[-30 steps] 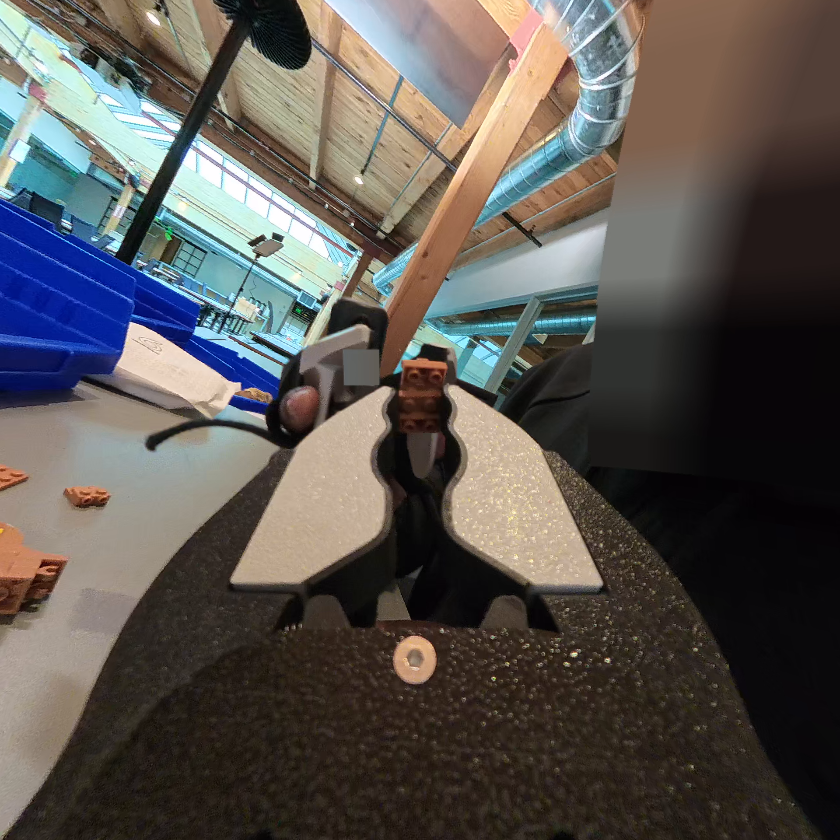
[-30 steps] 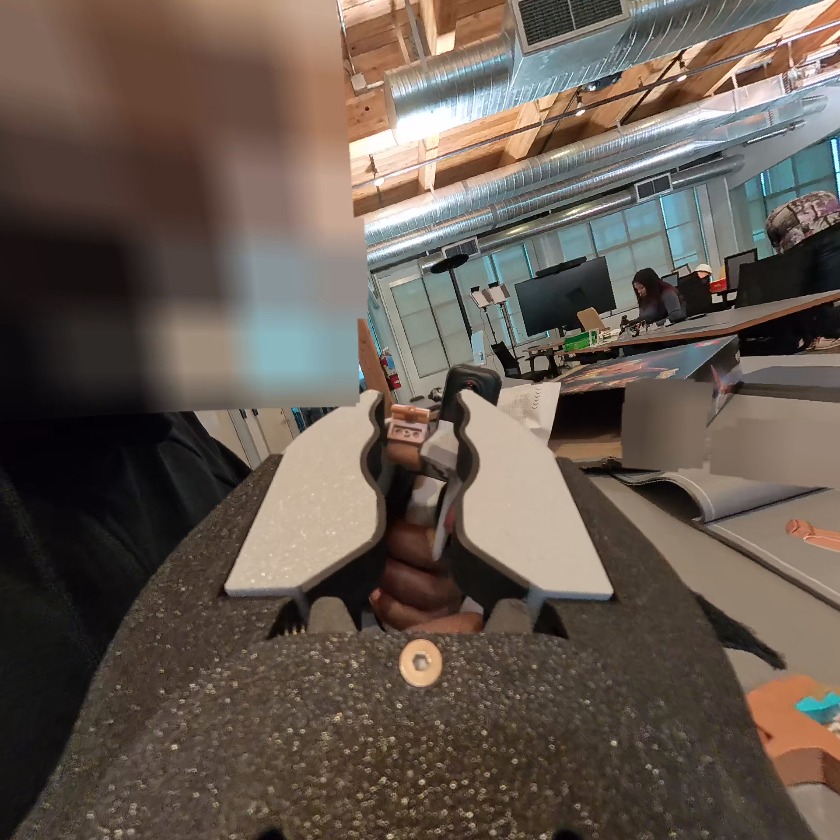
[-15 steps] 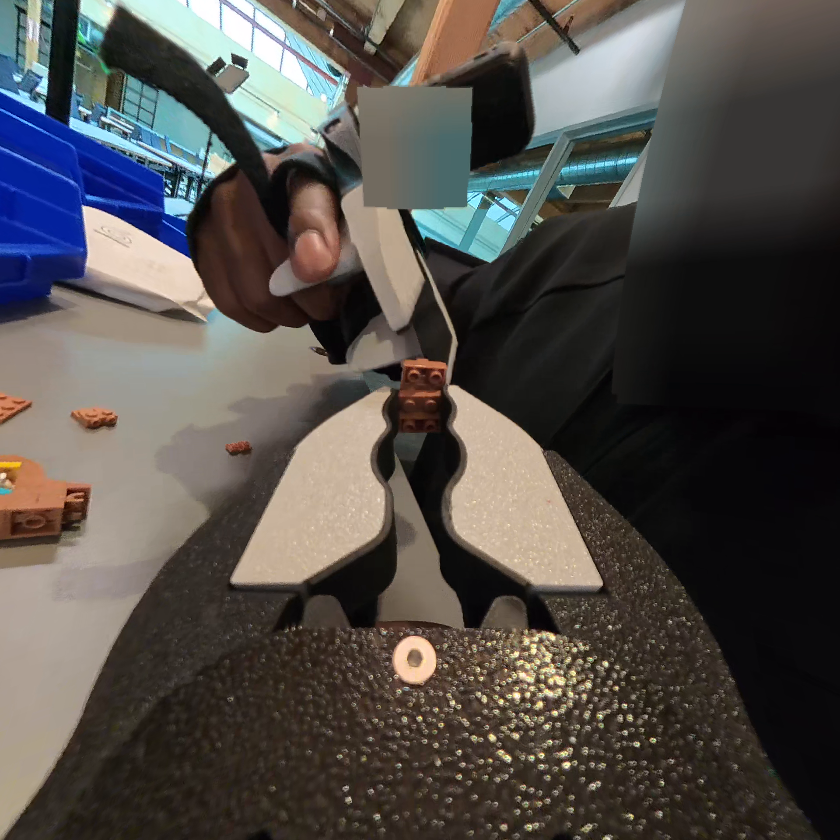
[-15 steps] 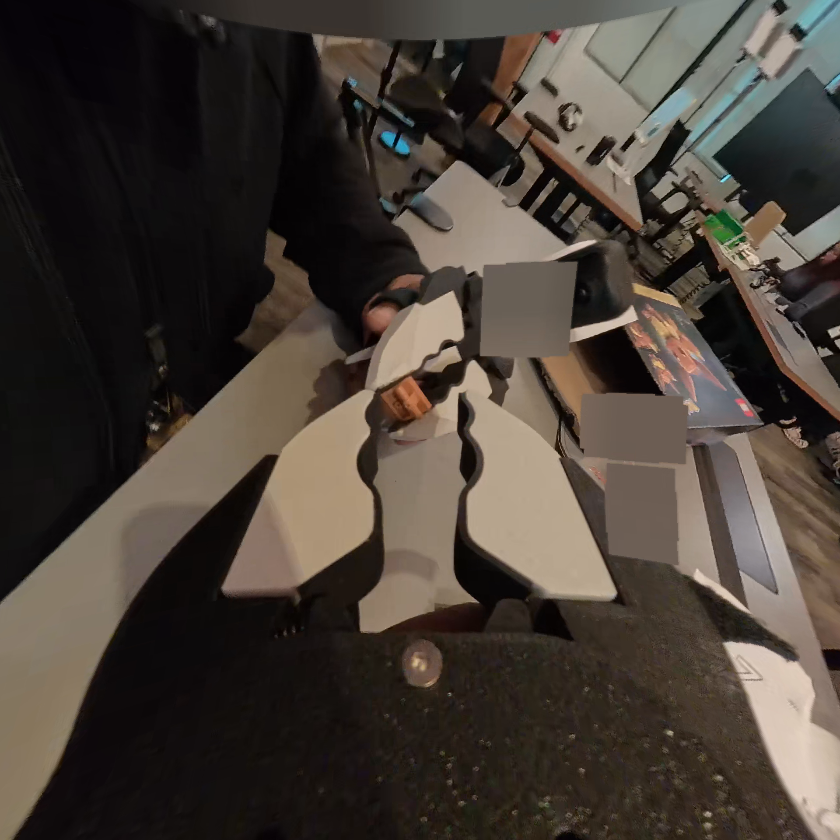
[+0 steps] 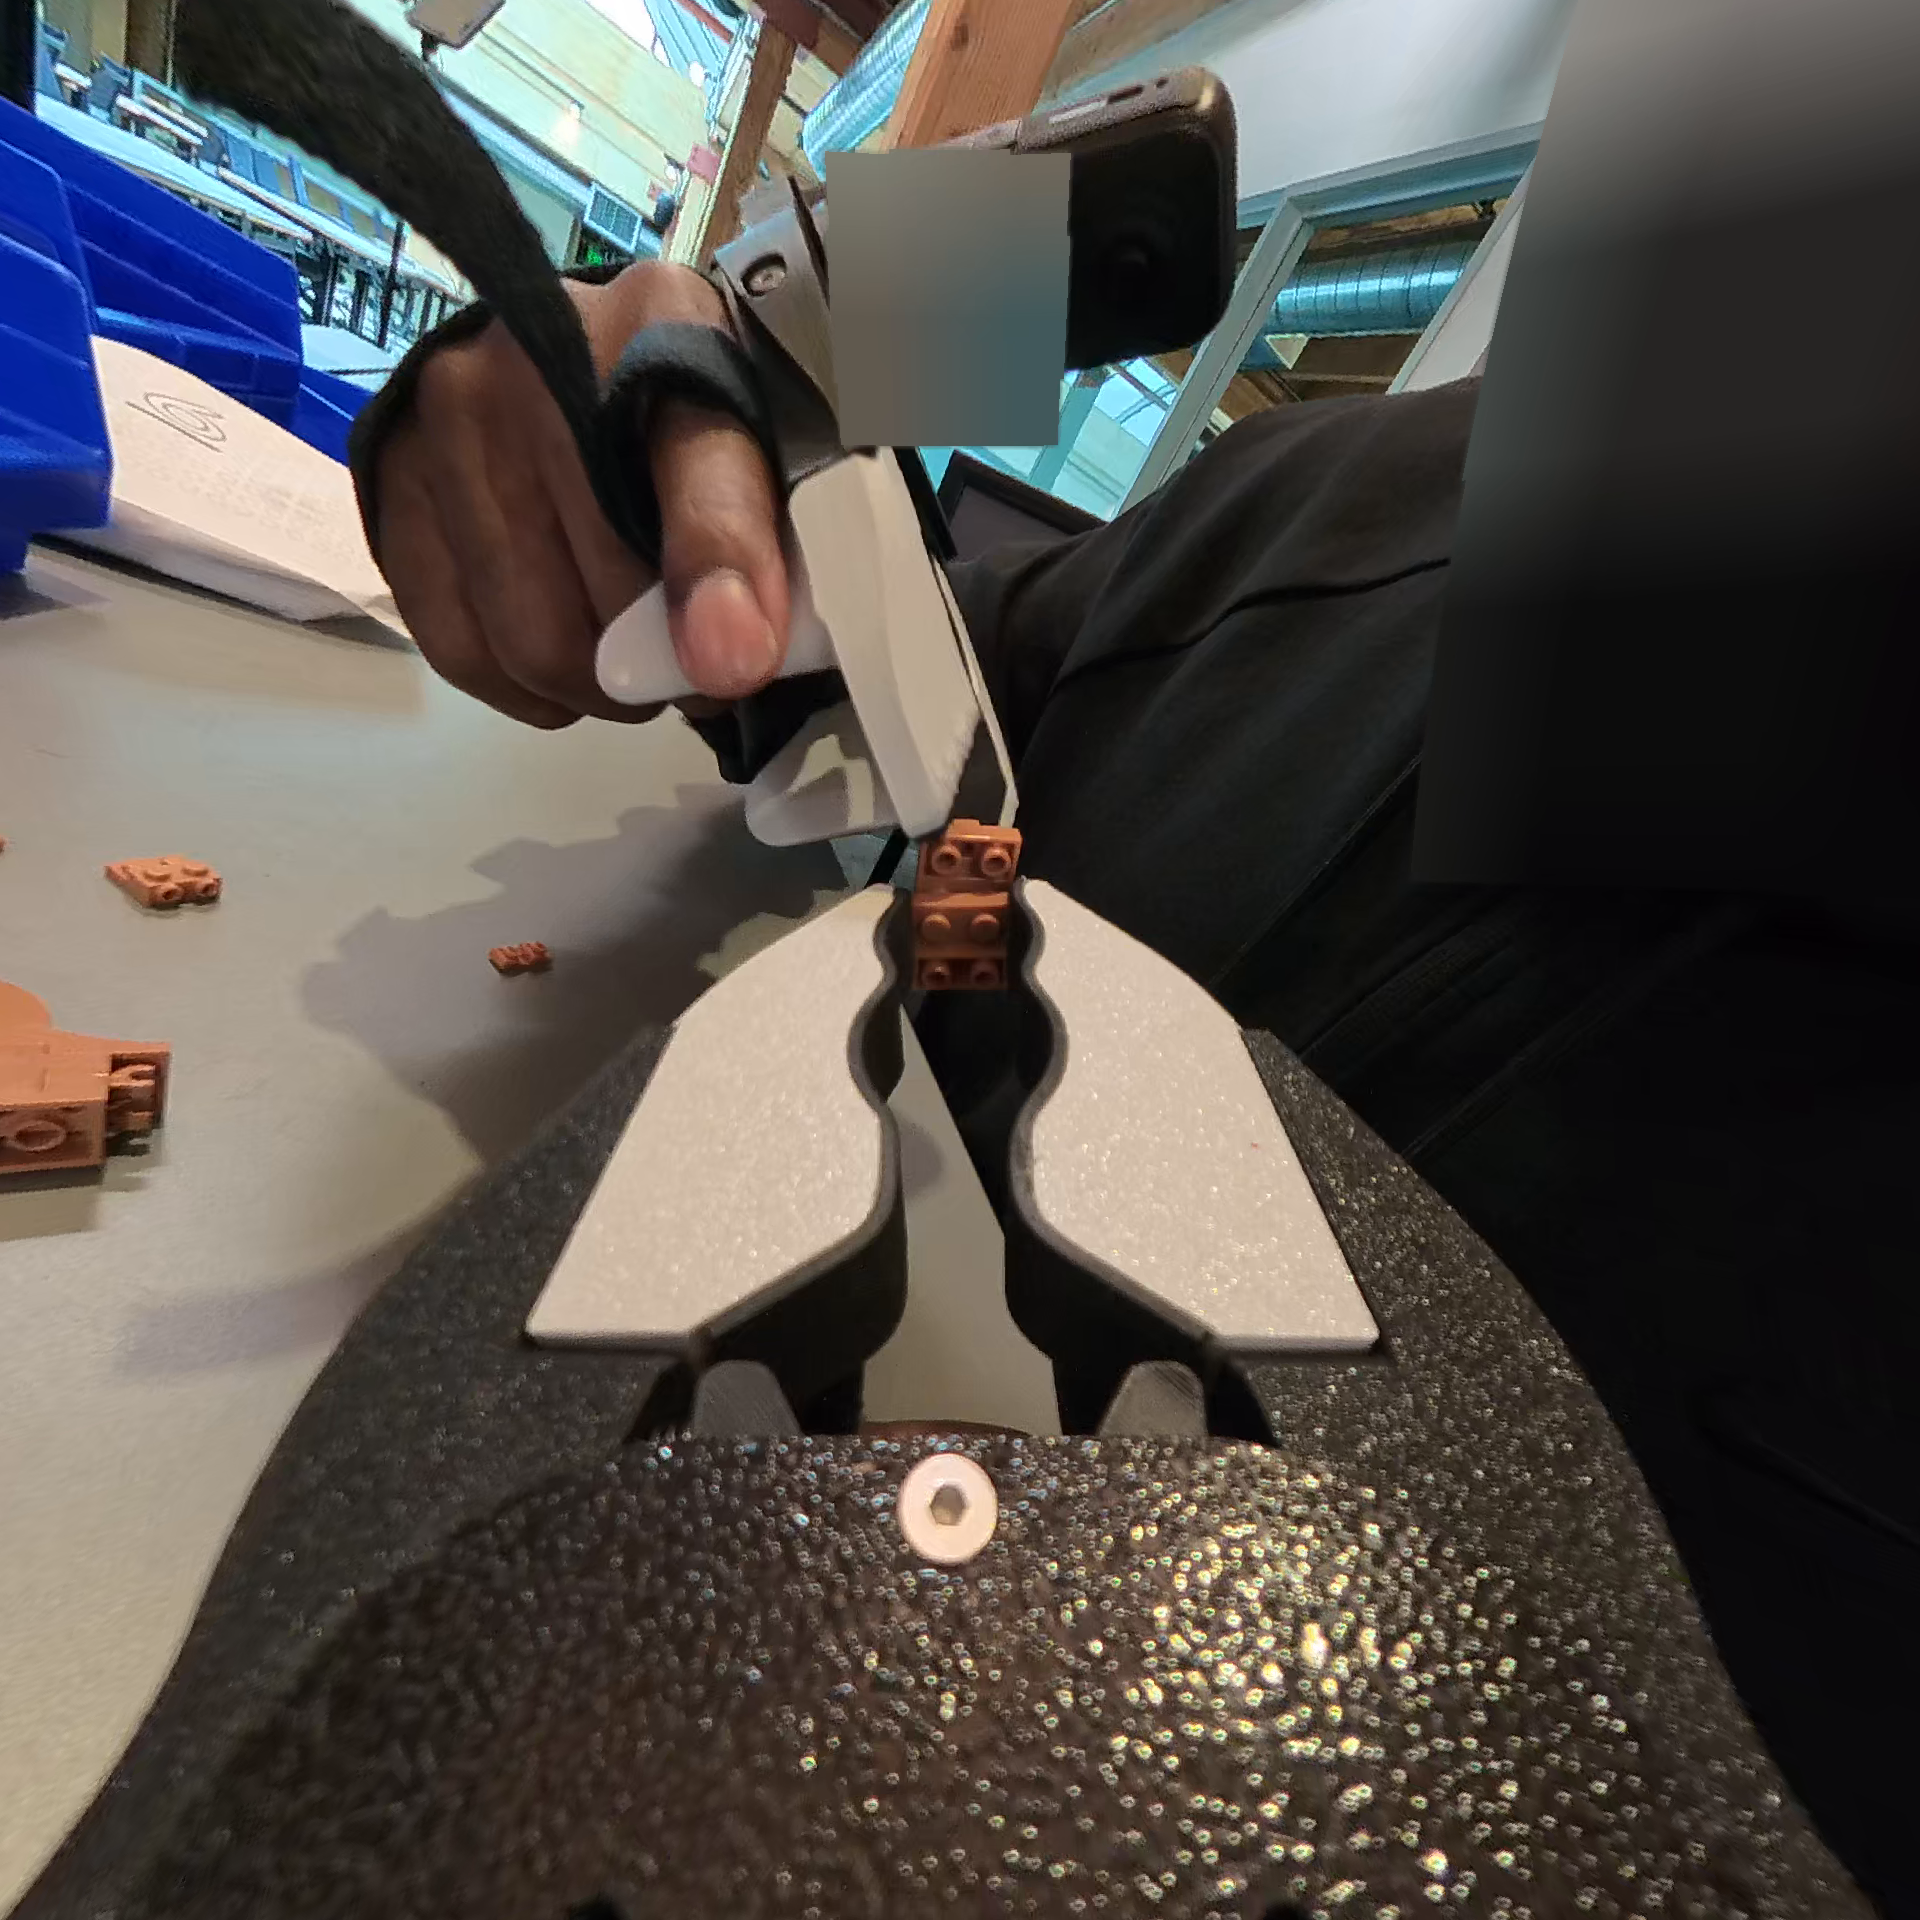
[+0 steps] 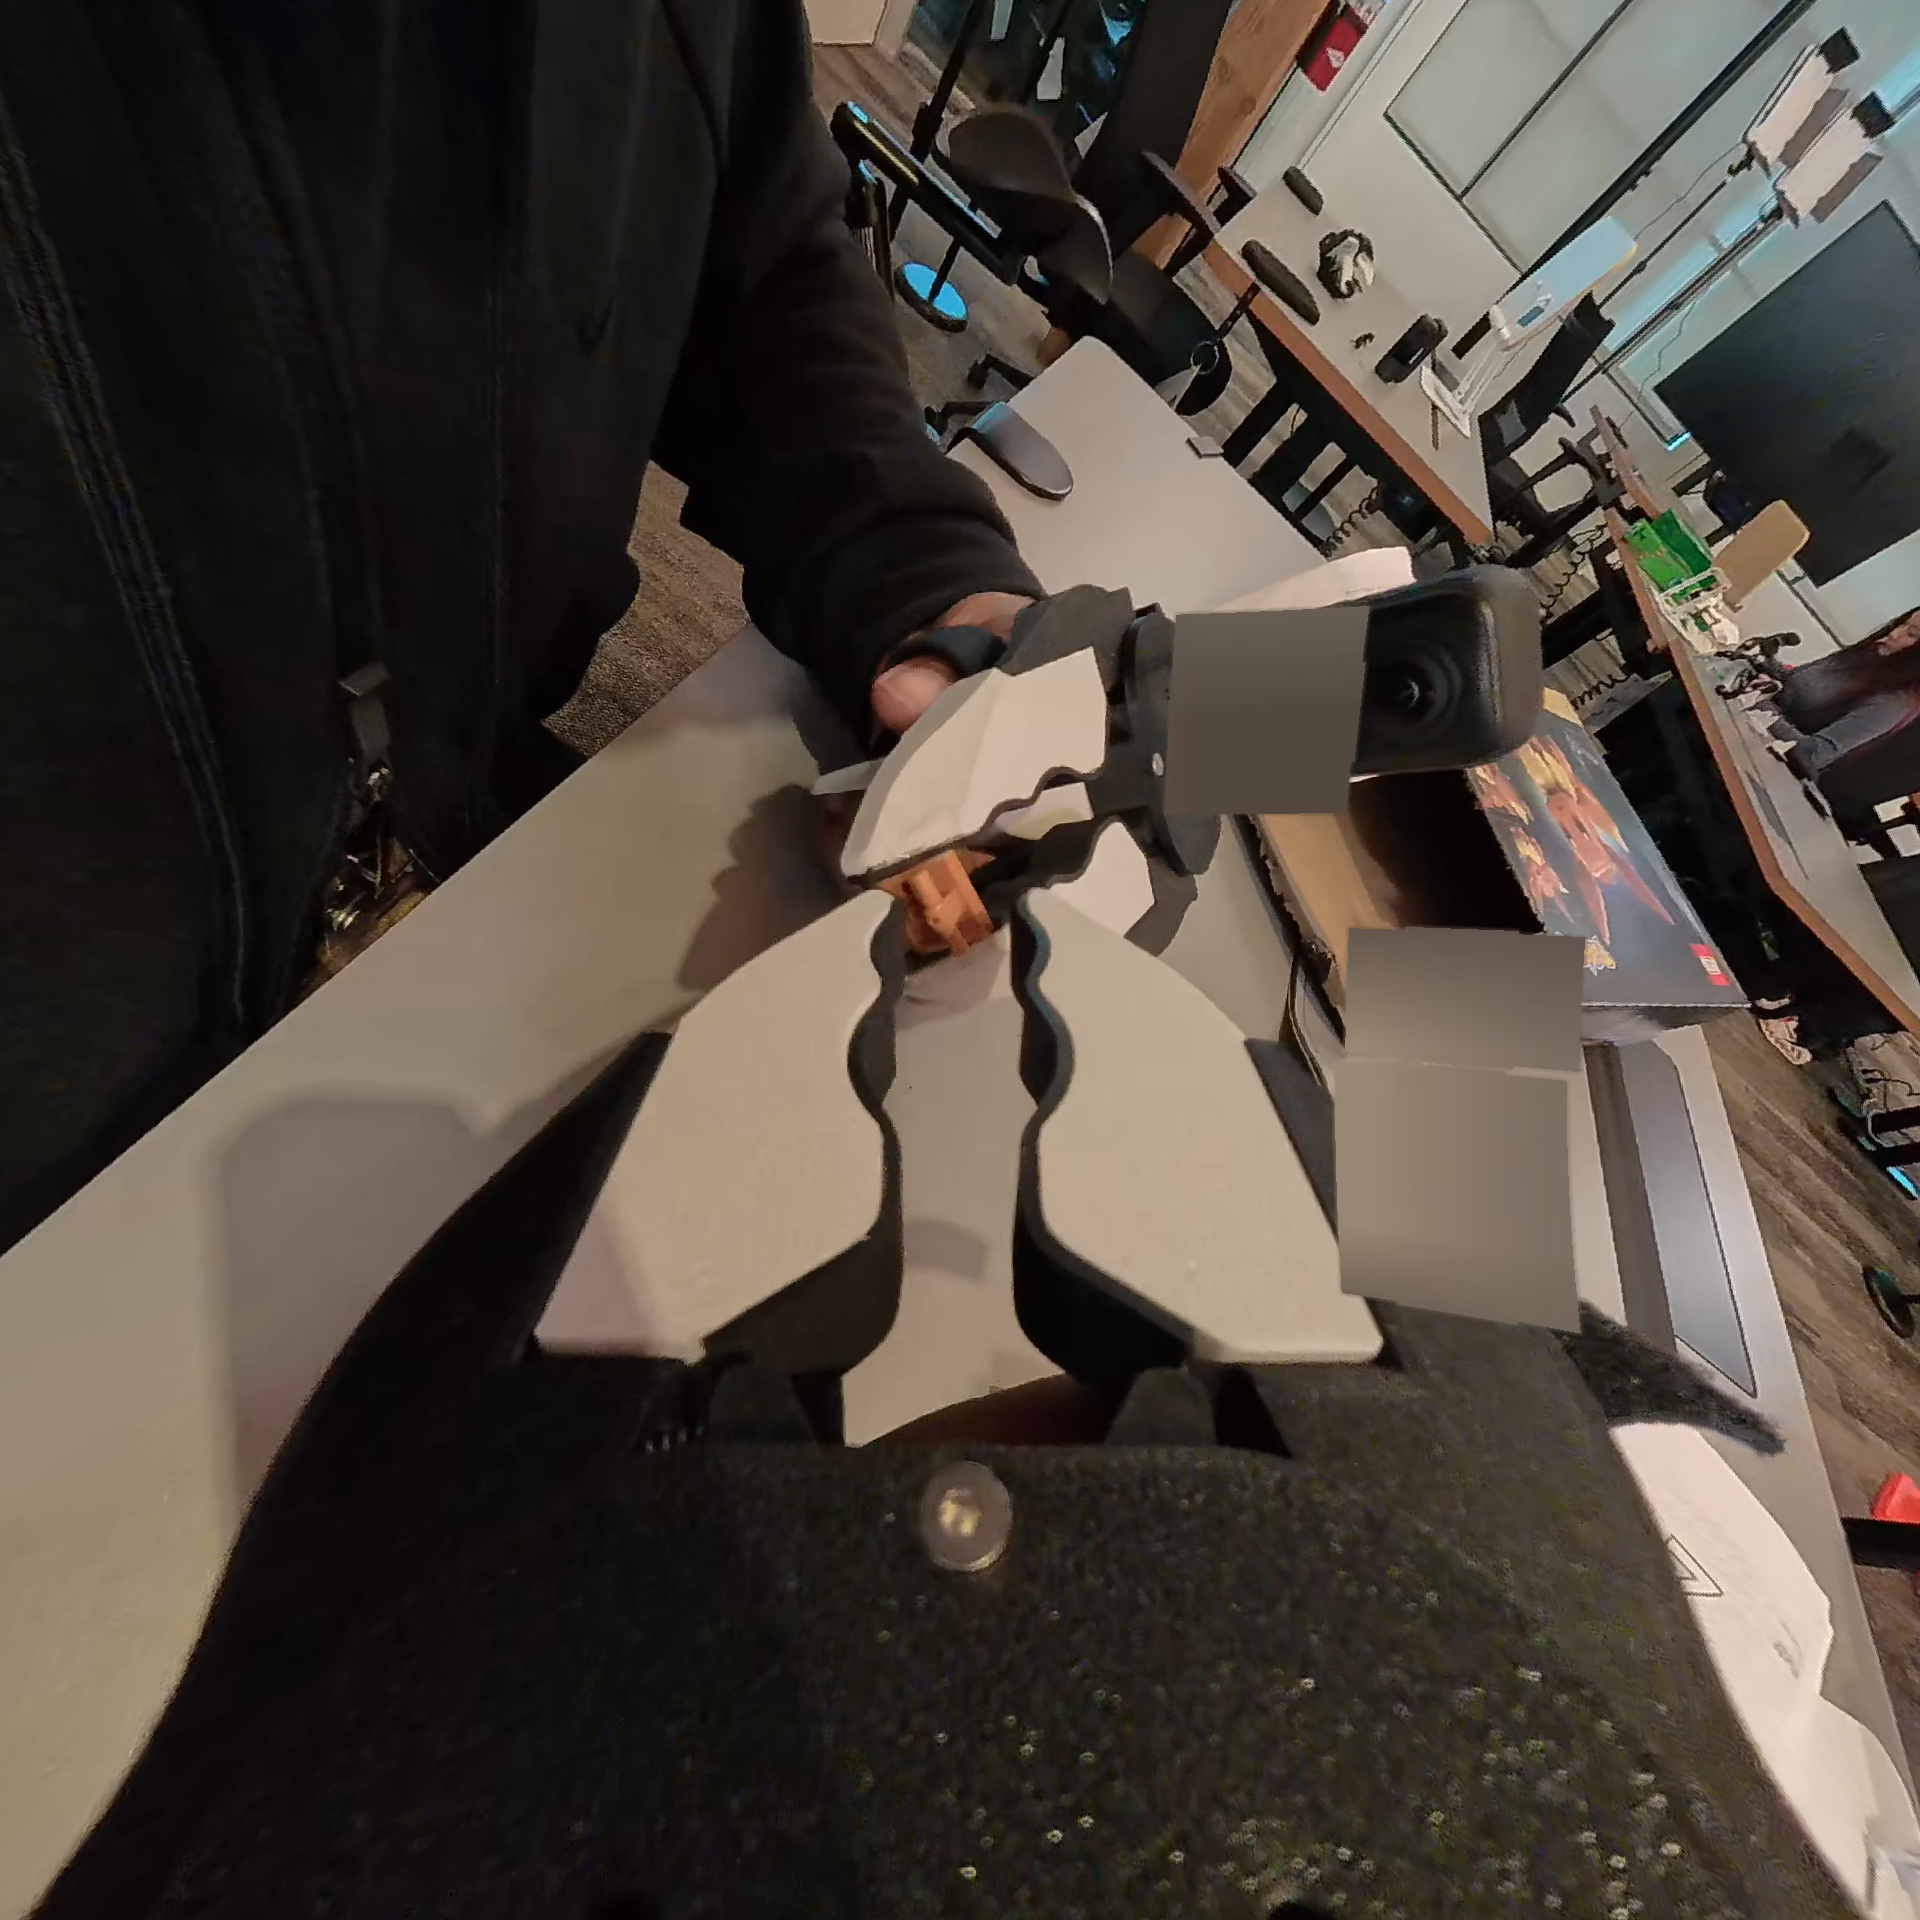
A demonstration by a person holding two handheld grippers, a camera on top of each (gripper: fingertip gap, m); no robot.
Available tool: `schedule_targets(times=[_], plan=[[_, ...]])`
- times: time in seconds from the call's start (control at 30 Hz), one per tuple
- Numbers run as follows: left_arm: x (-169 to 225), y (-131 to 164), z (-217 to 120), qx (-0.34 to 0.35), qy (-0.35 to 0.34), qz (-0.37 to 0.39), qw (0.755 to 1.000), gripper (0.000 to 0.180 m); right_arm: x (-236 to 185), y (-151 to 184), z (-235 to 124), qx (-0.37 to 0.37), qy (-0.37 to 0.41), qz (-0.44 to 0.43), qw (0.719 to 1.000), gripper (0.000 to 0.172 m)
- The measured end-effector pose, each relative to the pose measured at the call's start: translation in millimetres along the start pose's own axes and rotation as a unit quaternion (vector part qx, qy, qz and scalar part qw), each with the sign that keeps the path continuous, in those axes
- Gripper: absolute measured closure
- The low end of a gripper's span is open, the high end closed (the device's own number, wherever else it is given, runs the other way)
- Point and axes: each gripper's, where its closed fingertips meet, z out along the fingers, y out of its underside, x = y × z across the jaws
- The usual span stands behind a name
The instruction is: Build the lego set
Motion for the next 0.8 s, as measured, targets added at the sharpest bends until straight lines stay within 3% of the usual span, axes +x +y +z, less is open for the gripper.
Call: schedule_targets(times=[0.8], plan=[[-9, 33, 3, -0.12, -0.01, -0.049, 0.991, 0.165, -28, 23, 9, -0.084, -0.046, -0.073, 0.993, 0.16]])
